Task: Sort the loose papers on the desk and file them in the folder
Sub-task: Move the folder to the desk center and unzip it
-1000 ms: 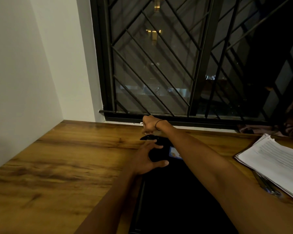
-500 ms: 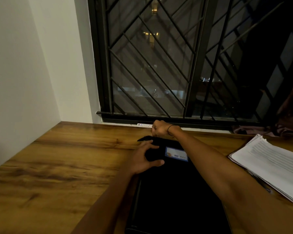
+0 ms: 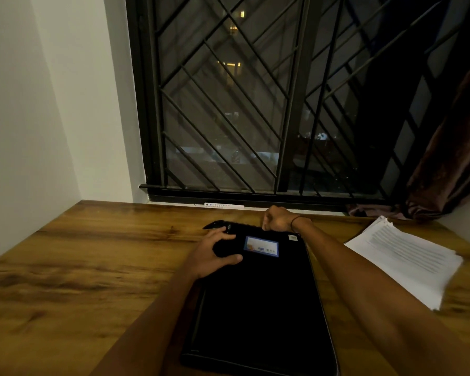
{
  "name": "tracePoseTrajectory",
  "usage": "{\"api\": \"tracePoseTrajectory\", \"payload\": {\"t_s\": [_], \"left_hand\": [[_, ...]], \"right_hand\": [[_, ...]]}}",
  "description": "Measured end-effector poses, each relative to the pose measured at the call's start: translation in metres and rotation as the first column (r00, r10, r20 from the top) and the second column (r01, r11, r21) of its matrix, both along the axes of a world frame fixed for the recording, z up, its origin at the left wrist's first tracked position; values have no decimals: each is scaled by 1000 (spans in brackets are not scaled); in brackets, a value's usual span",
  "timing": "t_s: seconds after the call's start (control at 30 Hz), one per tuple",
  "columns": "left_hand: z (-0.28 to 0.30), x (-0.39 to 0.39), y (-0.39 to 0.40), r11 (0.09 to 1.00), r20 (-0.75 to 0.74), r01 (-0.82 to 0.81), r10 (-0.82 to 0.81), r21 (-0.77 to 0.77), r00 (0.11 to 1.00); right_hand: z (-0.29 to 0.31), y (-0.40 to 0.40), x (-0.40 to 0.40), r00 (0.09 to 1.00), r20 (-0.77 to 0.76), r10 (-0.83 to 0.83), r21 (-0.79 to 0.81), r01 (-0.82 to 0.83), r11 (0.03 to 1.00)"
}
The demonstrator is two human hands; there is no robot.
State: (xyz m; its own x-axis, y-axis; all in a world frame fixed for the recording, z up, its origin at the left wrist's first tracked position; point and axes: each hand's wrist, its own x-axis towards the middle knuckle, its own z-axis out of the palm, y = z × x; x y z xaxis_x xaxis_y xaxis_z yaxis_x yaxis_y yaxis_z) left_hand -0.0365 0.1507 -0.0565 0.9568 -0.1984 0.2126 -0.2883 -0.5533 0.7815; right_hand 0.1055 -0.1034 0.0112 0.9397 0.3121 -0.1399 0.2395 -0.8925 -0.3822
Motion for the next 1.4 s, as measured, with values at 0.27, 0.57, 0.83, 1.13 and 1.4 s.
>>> {"api": "tracePoseTrajectory", "payload": {"t_s": [0.27,0.57,0.83,1.13,1.4], "left_hand": [[1,-6,-2,1000,-56,-20,19,-5,998],[13,-22,-14,981,-145,-91,116,170,983],[18,-54,-58,916,-60,-282,311,286,948],[85,-78,-57,963,-244,-260,271,77,931],[201,-139,-14,931,-277,-180,91,-317,957]], "right_hand": [[-3,-82,-43,974,-145,-177,121,195,973],[-12,-100,-120,788,-585,-191,329,446,832],[5,-84,-157,794,-540,-279,320,501,804],[83,-56,-184,892,-406,-196,746,448,492],[141,42,-206,963,-268,-27,883,256,393]]}}
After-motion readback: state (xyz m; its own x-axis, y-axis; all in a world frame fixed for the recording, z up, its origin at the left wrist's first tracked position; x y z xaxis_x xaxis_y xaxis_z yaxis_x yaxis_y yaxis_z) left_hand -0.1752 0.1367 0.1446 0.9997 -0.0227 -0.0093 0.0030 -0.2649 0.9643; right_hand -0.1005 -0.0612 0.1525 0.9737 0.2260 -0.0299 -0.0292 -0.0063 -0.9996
